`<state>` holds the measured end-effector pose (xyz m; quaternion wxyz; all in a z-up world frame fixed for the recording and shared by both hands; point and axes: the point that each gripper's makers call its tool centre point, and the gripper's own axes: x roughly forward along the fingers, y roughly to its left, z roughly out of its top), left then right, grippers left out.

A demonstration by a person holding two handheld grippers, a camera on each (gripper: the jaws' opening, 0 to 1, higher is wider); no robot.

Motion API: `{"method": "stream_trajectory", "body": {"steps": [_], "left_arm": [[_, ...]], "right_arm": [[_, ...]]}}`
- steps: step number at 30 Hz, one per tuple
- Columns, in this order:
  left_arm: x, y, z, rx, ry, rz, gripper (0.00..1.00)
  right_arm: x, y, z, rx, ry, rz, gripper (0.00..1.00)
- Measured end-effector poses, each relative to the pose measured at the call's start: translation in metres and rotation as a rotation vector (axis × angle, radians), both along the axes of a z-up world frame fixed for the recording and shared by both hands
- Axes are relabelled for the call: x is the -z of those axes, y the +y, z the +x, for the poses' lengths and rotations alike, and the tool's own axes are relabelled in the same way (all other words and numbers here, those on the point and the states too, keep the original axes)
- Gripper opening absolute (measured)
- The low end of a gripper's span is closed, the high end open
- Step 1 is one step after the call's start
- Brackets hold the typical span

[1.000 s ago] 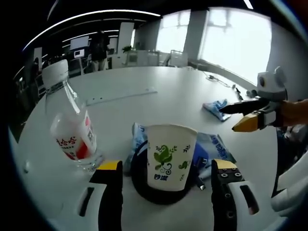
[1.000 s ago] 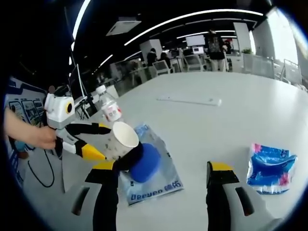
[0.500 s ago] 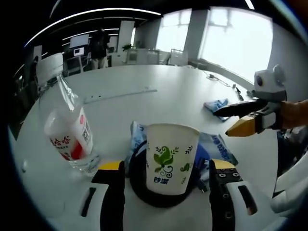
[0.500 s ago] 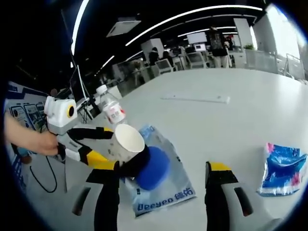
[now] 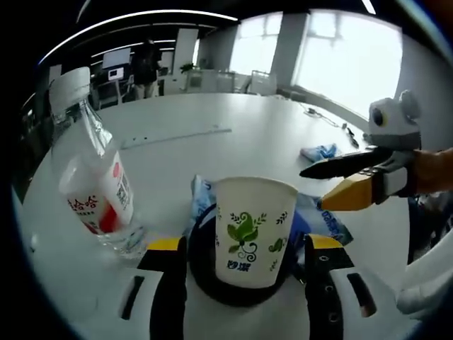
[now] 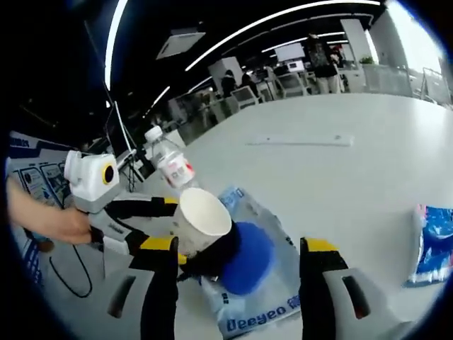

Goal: Arrange the tabletop items into an orderly group along one side of the table until the central work area is clear of visible clutter.

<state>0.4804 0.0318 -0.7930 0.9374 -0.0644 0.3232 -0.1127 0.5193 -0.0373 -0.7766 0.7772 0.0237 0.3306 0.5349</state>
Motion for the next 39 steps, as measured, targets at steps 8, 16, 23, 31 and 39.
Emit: {"method": "stream_trajectory", "body": {"steps": [8,16,23,31,39], "left_arm": [[0.002,-0.001,0.001,-0.002,0.003,-0.007,0.61],[0.005,0.000,0.003,-0.002,0.006,-0.011,0.59],[0.008,-0.006,0.001,0.015,0.027,-0.035,0.46],[0.010,-0.009,0.000,0.035,0.025,-0.021,0.40],[0.010,-0.010,0.001,0.052,0.021,-0.027,0.37]], "right_arm": [[0.000,0.018,-0.007,-0.022,0.036,0.019,0.63],[0.006,0.031,-0.013,-0.038,0.081,0.023,0.62],[0.007,0.043,-0.023,-0.069,0.098,0.030,0.57],[0.007,0.052,-0.029,-0.072,0.160,0.055,0.48],[0.007,0.054,-0.027,-0.048,0.185,0.061,0.44]]}}
